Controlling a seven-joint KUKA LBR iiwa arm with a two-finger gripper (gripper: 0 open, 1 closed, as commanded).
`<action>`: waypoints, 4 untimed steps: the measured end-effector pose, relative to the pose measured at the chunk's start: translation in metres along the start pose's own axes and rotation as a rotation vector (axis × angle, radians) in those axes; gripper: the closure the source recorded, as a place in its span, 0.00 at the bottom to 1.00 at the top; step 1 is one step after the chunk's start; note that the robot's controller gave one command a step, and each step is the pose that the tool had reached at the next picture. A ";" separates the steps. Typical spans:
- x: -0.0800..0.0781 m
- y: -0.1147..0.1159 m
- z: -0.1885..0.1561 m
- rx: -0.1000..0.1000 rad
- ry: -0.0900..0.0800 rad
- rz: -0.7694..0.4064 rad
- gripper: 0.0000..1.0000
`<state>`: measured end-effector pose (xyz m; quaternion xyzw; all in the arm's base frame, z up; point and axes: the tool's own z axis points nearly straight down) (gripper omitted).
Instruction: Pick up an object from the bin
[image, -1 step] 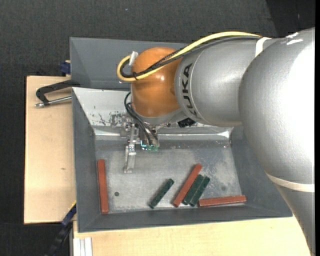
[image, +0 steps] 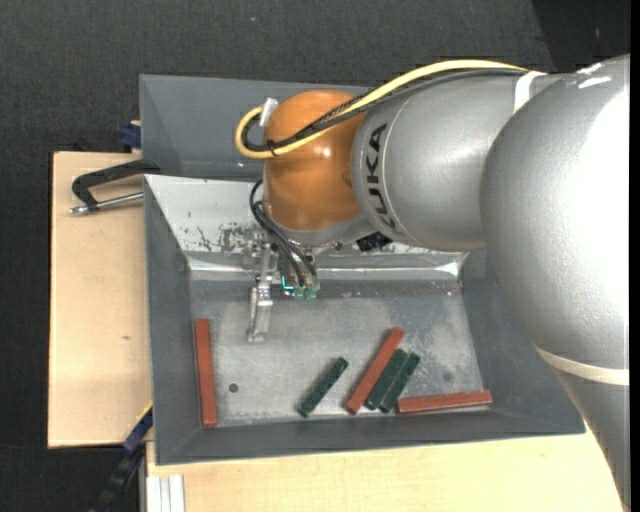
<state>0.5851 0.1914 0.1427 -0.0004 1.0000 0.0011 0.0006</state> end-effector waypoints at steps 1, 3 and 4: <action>0.007 0.017 0.072 0.000 0.001 -0.090 1.00; 0.012 -0.016 0.031 0.000 -0.003 -0.562 0.00; 0.011 -0.027 0.019 0.002 -0.007 -0.664 0.00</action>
Offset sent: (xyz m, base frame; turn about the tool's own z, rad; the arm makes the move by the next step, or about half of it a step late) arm 0.0000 0.0000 0.0000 0.0000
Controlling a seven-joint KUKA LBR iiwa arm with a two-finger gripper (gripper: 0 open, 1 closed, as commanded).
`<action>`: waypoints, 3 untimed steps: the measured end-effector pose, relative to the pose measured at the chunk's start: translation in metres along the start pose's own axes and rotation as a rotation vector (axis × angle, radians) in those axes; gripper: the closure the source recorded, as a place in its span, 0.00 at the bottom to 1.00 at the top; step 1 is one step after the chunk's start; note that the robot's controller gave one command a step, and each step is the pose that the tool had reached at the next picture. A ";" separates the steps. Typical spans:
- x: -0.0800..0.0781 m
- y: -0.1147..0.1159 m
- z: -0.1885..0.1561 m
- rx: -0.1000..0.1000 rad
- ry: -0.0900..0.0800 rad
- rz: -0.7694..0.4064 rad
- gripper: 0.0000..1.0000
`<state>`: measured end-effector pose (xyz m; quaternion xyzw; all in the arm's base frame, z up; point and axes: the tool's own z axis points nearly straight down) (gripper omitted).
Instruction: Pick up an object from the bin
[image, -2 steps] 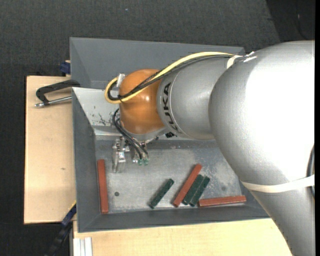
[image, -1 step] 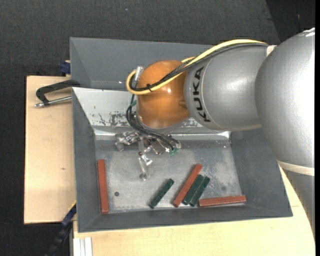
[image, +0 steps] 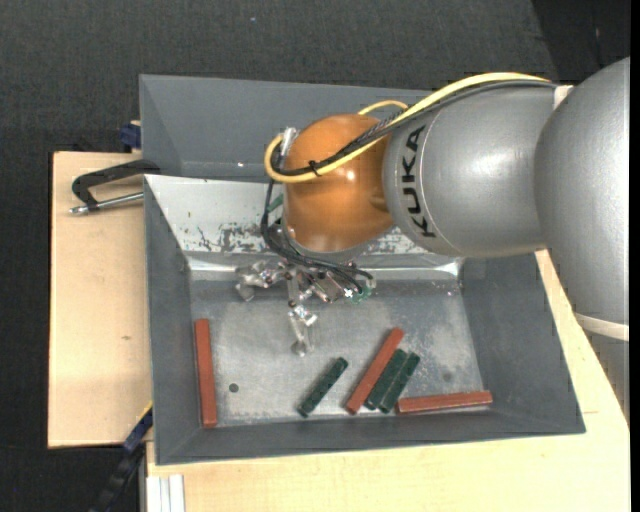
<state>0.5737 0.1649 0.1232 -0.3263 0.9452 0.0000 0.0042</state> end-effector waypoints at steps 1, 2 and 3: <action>0.035 -0.009 0.000 -0.004 0.004 -0.003 0.00; 0.047 -0.016 0.013 -0.002 0.007 -0.153 0.00; 0.060 -0.028 0.018 -0.005 0.005 -0.387 0.00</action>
Offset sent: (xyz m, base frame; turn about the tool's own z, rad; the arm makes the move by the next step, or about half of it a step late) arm -0.0311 -0.0413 -0.0375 -0.4924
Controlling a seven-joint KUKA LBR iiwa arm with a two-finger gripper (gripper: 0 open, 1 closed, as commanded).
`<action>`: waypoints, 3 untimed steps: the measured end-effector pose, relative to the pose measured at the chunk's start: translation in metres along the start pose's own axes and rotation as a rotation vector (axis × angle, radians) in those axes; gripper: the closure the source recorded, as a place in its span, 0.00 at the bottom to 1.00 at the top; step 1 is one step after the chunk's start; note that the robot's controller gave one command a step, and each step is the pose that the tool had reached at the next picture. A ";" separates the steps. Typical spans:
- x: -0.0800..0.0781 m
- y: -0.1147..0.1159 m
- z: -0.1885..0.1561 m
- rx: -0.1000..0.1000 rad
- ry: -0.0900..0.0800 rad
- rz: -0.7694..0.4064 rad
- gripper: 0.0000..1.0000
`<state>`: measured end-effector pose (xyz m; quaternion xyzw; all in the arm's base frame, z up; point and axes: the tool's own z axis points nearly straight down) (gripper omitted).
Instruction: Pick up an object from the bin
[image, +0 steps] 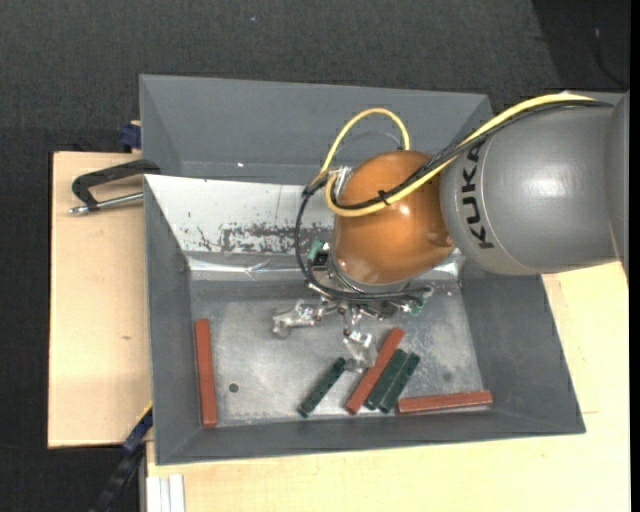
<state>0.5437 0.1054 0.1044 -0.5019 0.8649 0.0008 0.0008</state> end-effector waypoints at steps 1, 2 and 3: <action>0.039 0.014 0.000 0.001 -0.001 -0.010 0.00; 0.048 0.018 0.030 0.006 -0.003 -0.207 1.00; 0.048 0.018 0.030 0.006 -0.003 -0.207 1.00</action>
Offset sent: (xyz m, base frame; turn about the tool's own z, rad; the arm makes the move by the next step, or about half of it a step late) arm -0.0425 -0.0352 -0.0344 -0.2105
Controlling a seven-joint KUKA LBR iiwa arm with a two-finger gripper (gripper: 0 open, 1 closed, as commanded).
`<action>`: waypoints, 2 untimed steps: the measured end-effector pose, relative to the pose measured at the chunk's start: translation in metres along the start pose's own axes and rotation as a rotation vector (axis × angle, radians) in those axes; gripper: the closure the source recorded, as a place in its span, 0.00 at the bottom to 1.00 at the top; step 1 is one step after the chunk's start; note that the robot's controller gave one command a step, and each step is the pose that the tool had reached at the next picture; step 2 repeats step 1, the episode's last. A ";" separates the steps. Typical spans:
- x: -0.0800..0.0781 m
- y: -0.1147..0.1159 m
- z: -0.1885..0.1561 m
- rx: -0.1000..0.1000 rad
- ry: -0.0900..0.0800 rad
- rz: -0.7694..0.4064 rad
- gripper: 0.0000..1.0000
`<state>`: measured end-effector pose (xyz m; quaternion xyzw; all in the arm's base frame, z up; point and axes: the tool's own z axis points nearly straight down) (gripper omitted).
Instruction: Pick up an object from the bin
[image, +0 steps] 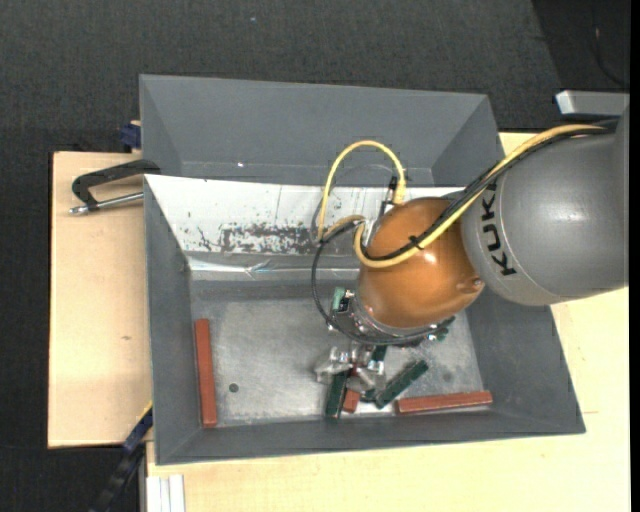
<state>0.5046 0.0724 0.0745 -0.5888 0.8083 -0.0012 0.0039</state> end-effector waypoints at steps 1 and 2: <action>0.004 -0.044 -0.171 0.005 -0.002 0.030 1.00; 0.004 -0.044 -0.171 0.005 -0.002 0.030 1.00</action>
Offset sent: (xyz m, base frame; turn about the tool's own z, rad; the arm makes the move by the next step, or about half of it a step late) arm 0.0000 0.0000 0.0000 0.0000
